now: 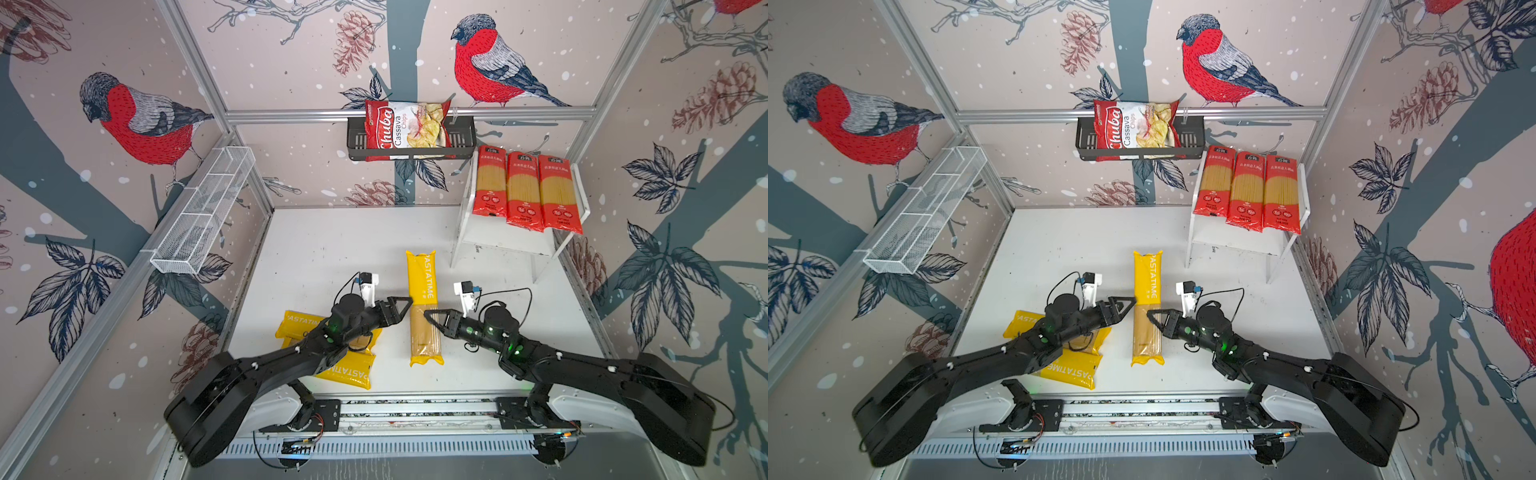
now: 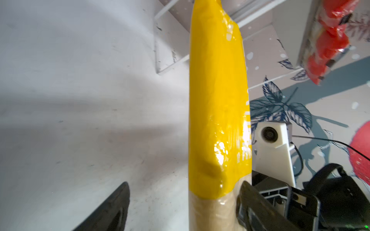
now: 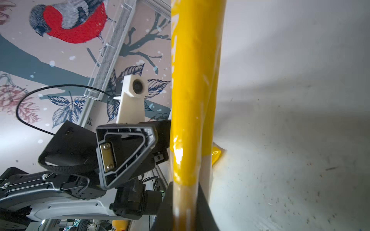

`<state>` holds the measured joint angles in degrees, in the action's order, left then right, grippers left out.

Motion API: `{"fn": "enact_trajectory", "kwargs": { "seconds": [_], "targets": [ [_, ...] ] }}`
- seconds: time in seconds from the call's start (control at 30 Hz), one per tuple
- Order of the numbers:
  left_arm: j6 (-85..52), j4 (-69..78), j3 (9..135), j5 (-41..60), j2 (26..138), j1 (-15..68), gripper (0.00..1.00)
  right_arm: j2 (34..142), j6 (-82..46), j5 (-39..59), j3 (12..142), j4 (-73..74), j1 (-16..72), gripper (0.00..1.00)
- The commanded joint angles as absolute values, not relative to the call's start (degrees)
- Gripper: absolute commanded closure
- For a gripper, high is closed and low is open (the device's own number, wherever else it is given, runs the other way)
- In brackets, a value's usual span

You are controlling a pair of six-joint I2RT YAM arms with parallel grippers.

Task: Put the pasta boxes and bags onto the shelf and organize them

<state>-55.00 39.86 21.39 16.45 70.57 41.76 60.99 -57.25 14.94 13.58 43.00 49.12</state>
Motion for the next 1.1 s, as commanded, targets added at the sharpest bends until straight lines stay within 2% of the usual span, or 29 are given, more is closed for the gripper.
{"fn": "enact_trajectory", "kwargs": {
  "seconds": [0.0, 0.27, 0.57, 0.87, 1.0, 1.07],
  "targets": [
    [-54.1, 51.7, 23.7, 20.2, 75.7, 41.8, 0.16, 57.1, -56.1, 13.1, 13.9, 44.8, 48.3, 0.99],
    [-57.3, 62.5, 31.3, 28.9, 86.2, 41.9, 0.23, 51.7, -56.7, 12.3, 13.0, 41.6, 46.9, 1.0],
    [-58.3, 64.3, 34.9, 32.2, 89.5, 42.2, 0.28, 45.8, -59.3, 11.6, 10.1, 43.1, 46.9, 1.0],
    [-58.8, 66.9, 35.8, 31.3, 93.6, 43.6, 0.25, 39.9, -59.0, 11.1, 10.2, 38.8, 46.8, 1.0],
    [-61.0, 68.6, 39.9, 33.8, 96.6, 44.2, 0.31, 38.8, -59.1, 10.2, 10.3, 37.1, 46.8, 1.0],
    [-60.1, 67.3, 41.7, 34.4, 96.6, 44.4, 0.38, 38.6, -59.0, 9.2, 9.5, 37.2, 46.8, 1.0]
  ]
}}
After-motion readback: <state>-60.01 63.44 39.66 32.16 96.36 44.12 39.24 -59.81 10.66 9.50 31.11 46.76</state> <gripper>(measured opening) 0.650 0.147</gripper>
